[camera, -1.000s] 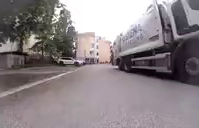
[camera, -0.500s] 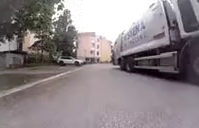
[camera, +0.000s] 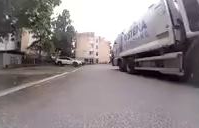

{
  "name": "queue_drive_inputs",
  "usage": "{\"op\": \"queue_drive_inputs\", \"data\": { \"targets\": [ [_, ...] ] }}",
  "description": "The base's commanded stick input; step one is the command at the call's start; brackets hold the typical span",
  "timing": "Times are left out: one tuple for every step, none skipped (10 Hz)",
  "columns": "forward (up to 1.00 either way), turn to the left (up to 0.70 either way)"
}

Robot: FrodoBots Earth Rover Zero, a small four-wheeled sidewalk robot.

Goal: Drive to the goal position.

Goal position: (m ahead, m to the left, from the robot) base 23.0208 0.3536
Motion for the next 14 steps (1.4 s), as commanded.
{"op": "queue_drive_inputs", "data": {
  "targets": [
    [0.60, 0.00],
    [0.60, 0.00],
    [0.60, 0.00],
    [0.60, 0.00],
    [0.60, 0.00],
    [0.60, 0.00],
    [0.60, 0.00],
    [0.60, 0.00],
    [0.60, 0.00],
    [0.60, 0.00],
    [0.60, 0.00],
    [0.60, 0.00],
    [0.60, 0.00],
    [0.60, 0.00]
  ]
}}
